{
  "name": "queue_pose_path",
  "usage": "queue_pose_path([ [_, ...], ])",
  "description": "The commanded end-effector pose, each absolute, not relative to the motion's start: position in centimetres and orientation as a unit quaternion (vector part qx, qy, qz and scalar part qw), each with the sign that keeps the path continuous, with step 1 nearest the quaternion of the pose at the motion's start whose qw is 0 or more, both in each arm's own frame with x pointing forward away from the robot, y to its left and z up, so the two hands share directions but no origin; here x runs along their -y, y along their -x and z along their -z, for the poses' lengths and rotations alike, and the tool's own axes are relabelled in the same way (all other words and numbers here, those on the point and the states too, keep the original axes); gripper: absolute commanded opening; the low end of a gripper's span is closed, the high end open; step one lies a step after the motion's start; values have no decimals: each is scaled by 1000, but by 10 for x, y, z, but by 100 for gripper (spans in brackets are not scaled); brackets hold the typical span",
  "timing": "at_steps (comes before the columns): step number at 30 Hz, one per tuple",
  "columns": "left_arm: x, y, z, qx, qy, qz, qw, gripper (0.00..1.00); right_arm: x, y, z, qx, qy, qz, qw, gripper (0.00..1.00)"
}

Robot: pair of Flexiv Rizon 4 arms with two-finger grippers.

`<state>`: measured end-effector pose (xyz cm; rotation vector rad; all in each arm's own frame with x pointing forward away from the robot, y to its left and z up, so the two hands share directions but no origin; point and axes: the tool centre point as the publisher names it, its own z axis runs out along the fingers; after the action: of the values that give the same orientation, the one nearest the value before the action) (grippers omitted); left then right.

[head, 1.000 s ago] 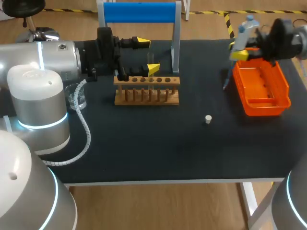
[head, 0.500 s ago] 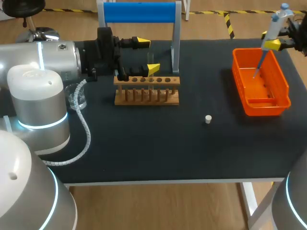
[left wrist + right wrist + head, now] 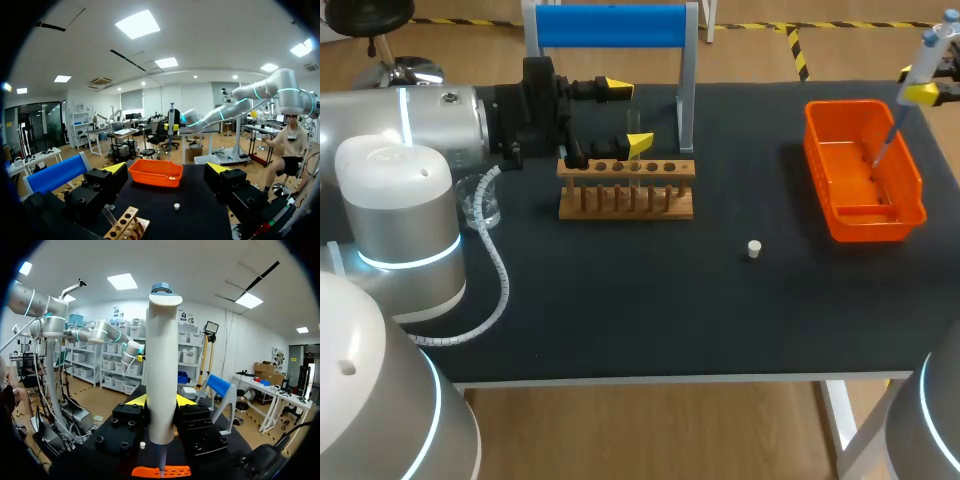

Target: Invert the test tube, pick up the pipette, mount the tip to pipette, aspirate from beaker and dispense into the tube, eject the tip, return the pipette, and cap with the stopper.

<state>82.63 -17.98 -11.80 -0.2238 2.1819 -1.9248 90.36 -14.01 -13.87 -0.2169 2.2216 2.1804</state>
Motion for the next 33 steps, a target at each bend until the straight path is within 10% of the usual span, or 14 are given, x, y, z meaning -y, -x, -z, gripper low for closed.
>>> queue_pose_path([
  [1, 180, -826, 119, -742, 76, 657, 112, 100, 155, -913, 148, -704, 83, -705, -4, 0],
  [33, 180, -826, 119, -742, 76, 657, 112, 100, 166, -927, 164, -698, 85, -711, -18, 0],
])
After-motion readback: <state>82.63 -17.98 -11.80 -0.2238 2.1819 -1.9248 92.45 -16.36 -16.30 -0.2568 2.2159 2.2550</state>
